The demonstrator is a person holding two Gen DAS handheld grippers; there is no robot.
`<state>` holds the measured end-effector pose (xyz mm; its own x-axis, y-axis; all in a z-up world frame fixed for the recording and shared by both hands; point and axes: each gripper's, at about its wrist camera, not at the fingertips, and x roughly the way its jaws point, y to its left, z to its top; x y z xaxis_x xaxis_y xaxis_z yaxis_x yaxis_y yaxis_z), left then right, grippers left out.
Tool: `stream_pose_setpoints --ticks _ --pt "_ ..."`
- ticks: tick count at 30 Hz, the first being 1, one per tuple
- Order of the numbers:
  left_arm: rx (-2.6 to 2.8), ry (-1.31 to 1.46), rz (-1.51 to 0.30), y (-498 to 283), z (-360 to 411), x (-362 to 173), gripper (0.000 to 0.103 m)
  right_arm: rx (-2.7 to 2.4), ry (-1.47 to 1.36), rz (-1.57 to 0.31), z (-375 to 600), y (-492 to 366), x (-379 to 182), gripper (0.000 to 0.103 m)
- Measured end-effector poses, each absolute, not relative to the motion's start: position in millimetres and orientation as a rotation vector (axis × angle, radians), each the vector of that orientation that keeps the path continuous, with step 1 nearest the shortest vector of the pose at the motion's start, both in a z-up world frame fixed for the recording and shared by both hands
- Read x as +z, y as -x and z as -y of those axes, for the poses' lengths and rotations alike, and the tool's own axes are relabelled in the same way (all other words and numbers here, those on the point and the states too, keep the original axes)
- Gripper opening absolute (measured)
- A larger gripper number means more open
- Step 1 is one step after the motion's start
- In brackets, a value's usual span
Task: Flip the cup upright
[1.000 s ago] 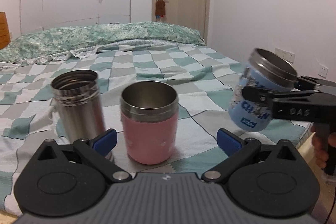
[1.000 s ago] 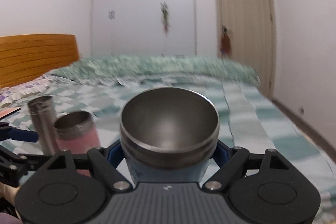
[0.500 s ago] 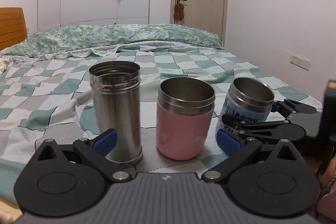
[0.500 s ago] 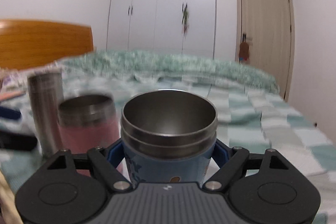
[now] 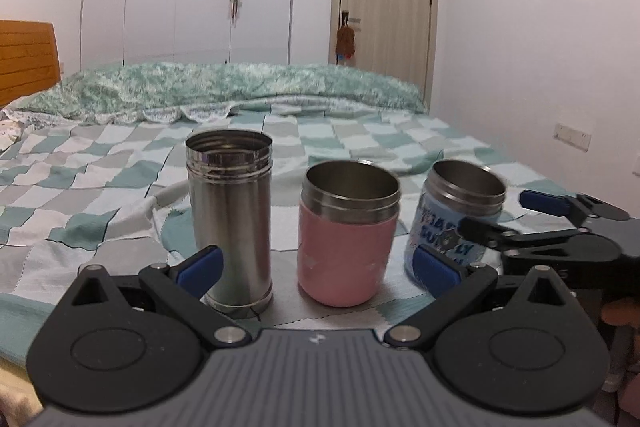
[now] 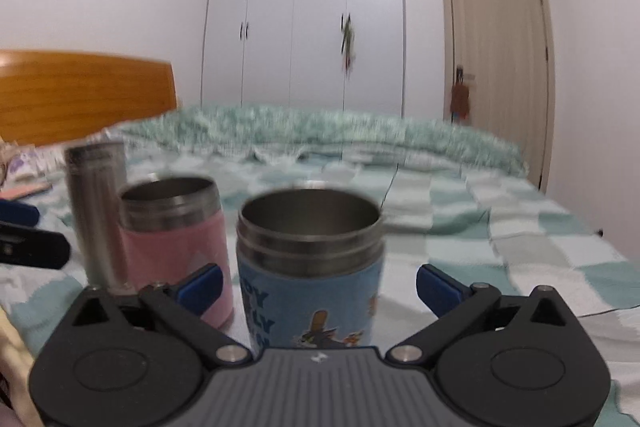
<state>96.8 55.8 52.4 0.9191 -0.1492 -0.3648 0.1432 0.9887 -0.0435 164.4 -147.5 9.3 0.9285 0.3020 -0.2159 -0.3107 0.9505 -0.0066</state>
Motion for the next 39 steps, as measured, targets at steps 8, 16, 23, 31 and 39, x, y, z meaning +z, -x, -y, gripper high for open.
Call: stream_pose_setpoints --ticks 8,16,23,31,39 --pt "-0.101 0.022 -0.248 -49.6 -47.1 42.2 0.103 0.320 0.023 -0.105 174.8 -92.1 23.4 0.103" --pt "-0.057 0.005 -0.149 -10.9 -24.3 6.2 0.103 0.306 0.073 -0.066 184.0 -37.9 6.3 0.103" --pt "-0.022 -0.010 -0.101 1.4 -16.6 -7.8 0.103 0.293 0.127 -0.058 179.7 -21.0 -11.3 0.103" --pt "-0.016 -0.015 -0.079 6.4 -18.0 -11.0 0.103 0.282 0.120 -0.063 178.1 -21.9 -16.9 0.103" --pt "-0.011 -0.005 -0.081 7.4 -21.0 -11.6 0.103 0.283 0.114 -0.071 176.5 -25.2 -18.8 0.103"
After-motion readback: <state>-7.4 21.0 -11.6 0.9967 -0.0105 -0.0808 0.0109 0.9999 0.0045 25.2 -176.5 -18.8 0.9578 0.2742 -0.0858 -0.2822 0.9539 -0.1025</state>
